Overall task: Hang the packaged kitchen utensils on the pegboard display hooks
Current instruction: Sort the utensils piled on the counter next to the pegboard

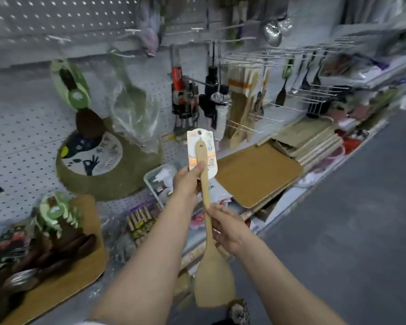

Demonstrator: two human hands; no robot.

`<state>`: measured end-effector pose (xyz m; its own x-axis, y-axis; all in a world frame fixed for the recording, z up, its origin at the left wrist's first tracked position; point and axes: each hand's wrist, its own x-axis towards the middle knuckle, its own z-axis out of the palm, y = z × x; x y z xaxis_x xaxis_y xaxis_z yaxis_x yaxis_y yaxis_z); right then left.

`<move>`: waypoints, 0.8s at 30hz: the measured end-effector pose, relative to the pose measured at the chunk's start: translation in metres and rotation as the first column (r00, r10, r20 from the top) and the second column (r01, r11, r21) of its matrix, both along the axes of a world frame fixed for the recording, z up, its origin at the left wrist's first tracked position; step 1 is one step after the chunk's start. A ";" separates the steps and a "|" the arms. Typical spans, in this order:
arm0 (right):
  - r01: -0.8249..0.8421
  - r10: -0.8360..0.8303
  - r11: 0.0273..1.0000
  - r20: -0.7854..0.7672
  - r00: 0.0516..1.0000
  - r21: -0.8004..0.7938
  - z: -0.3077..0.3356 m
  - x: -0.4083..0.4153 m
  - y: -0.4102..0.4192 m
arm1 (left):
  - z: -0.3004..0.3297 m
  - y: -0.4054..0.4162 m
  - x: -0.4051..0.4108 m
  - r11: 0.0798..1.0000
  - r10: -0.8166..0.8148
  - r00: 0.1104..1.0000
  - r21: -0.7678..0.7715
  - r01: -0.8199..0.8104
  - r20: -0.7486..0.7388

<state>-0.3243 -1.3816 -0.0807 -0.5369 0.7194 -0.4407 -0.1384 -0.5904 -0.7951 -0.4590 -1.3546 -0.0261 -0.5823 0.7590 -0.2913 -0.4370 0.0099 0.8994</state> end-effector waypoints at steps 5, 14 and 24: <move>0.102 -0.103 0.994 0.023 0.994 0.041 0.002 0.058 0.099 | -0.005 0.113 0.062 0.995 -0.098 0.995 0.025 0.097 0.030; 0.172 -0.191 0.970 0.104 0.976 0.170 0.033 0.147 0.307 | 0.026 0.324 0.155 0.978 -0.196 0.977 0.092 0.188 0.087; 0.068 -0.077 0.985 0.047 0.996 0.159 0.044 0.177 0.464 | 0.056 0.464 0.190 0.995 -0.033 0.997 0.100 0.026 0.074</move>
<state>-0.1476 -0.9177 -0.0364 -0.4598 0.8180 -0.3457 -0.1318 -0.4478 -0.8844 -0.2692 -0.8910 0.0302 -0.5387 0.8027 -0.2559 -0.5041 -0.0637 0.8613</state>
